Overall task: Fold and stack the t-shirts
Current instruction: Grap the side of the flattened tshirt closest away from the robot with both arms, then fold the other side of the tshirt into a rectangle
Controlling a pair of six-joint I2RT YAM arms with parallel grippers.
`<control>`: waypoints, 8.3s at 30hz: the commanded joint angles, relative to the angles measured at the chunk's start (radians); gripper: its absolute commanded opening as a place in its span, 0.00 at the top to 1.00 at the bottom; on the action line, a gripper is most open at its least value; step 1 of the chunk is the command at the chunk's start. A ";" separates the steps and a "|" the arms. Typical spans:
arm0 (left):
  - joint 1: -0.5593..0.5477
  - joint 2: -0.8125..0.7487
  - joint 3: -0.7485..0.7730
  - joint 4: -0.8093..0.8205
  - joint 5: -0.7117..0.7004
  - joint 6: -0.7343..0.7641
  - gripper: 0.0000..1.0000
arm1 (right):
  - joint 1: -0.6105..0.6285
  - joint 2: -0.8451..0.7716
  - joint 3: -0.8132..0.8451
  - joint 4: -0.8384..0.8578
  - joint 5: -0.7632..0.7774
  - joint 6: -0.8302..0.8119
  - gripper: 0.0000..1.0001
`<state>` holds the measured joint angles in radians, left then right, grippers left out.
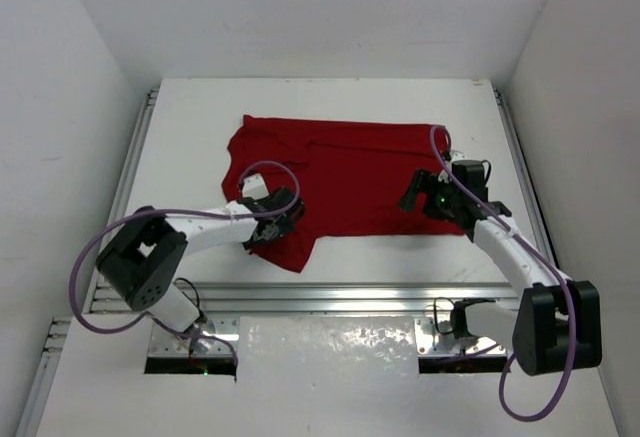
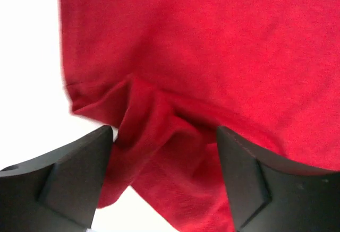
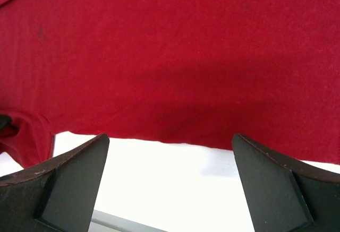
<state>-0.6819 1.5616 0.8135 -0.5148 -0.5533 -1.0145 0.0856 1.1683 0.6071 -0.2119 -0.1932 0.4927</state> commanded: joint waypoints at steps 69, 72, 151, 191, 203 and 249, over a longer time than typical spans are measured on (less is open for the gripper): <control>-0.079 -0.689 -0.297 0.010 0.039 -0.029 1.00 | -0.297 0.149 -0.092 0.092 0.357 0.089 0.50; -0.077 -0.693 -0.287 -0.004 0.033 -0.013 1.00 | -0.297 0.168 -0.087 0.103 0.334 0.078 0.61; 0.280 0.308 0.766 -0.060 -0.266 0.163 1.00 | -0.244 0.743 0.620 0.114 0.345 0.018 1.00; 0.370 0.598 1.050 -0.002 -0.214 0.263 1.00 | -0.204 0.949 0.884 0.074 0.345 -0.034 0.50; 0.416 0.739 1.187 -0.050 -0.240 0.226 0.96 | 0.017 0.832 0.858 0.198 0.114 -0.169 0.10; 0.289 0.638 0.901 -0.179 0.128 -0.236 0.52 | 0.009 0.492 0.329 0.302 -0.141 0.043 0.10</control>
<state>-0.3969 2.2093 1.7058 -0.7258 -0.4309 -1.2388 0.0994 1.6932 0.9401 0.0364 -0.3092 0.5282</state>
